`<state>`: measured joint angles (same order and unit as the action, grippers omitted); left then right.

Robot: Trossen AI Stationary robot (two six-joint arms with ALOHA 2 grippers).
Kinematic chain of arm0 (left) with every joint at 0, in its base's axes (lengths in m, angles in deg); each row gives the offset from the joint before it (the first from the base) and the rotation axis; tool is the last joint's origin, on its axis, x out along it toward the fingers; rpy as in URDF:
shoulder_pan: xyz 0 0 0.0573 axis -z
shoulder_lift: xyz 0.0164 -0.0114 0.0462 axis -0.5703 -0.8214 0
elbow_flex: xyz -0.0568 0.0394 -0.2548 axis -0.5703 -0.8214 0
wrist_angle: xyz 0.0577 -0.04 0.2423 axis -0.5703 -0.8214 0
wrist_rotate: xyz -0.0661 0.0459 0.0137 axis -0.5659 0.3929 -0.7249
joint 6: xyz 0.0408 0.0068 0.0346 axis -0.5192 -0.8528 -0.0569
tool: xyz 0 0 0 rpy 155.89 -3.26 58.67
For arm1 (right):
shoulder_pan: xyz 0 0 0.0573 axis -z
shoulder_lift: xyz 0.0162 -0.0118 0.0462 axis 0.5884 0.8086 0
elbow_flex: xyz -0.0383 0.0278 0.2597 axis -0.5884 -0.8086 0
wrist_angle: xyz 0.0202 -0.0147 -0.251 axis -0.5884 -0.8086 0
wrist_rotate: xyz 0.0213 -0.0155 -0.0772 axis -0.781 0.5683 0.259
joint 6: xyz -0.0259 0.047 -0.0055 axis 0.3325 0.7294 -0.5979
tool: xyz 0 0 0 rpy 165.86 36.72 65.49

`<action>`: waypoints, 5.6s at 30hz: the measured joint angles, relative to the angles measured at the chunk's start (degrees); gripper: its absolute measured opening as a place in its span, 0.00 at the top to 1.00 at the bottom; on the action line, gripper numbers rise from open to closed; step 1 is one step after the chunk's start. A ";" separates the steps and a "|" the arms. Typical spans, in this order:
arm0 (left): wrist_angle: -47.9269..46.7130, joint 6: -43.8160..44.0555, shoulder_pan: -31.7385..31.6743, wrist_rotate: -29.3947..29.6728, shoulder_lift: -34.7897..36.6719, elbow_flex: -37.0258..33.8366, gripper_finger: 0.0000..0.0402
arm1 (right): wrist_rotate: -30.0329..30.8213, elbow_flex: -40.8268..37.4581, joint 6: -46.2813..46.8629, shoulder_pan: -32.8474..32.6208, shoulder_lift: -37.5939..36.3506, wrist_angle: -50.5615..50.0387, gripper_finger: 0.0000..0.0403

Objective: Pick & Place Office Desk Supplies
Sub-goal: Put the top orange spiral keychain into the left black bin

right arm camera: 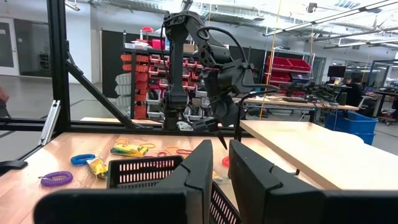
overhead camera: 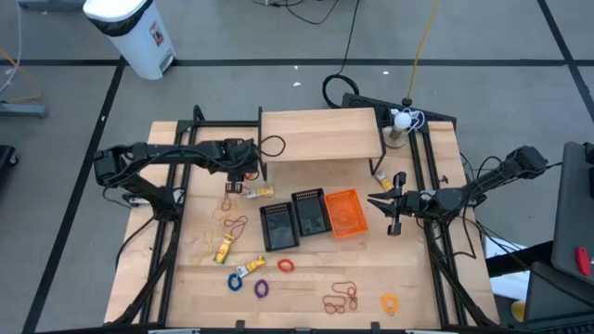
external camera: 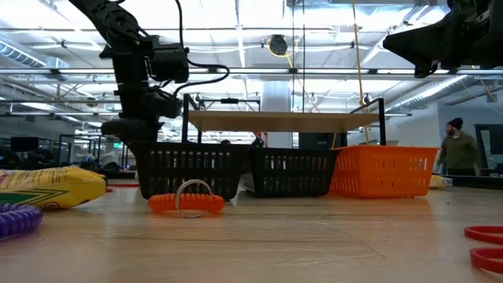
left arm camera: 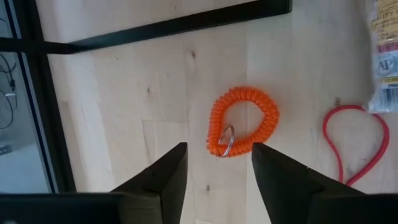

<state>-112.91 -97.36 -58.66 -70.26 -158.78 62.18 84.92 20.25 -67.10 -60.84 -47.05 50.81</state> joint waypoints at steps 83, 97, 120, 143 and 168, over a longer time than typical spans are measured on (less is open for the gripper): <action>14.10 0.32 -4.23 -1.33 -8.28 -6.73 0.54 | 0.02 -0.01 0.02 0.02 0.08 -0.06 0.89; 12.13 2.25 -4.08 -2.34 -5.57 -7.10 0.98 | 1.42 -0.02 0.44 0.02 0.09 -0.76 0.89; -9.18 5.24 2.11 11.28 1.96 9.25 1.00 | 1.29 0.00 0.44 0.02 0.07 -0.79 0.89; -2.81 35.96 36.85 13.45 19.96 20.03 1.00 | 1.25 0.00 3.31 0.02 0.07 -0.37 0.89; 15.84 38.13 57.68 46.81 6.82 6.54 1.00 | -0.07 8.38 11.28 -0.04 14.46 -10.29 0.89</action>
<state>-97.08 -59.24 -0.98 -23.44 -151.96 68.71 84.86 28.63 -55.82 -60.88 -32.59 40.52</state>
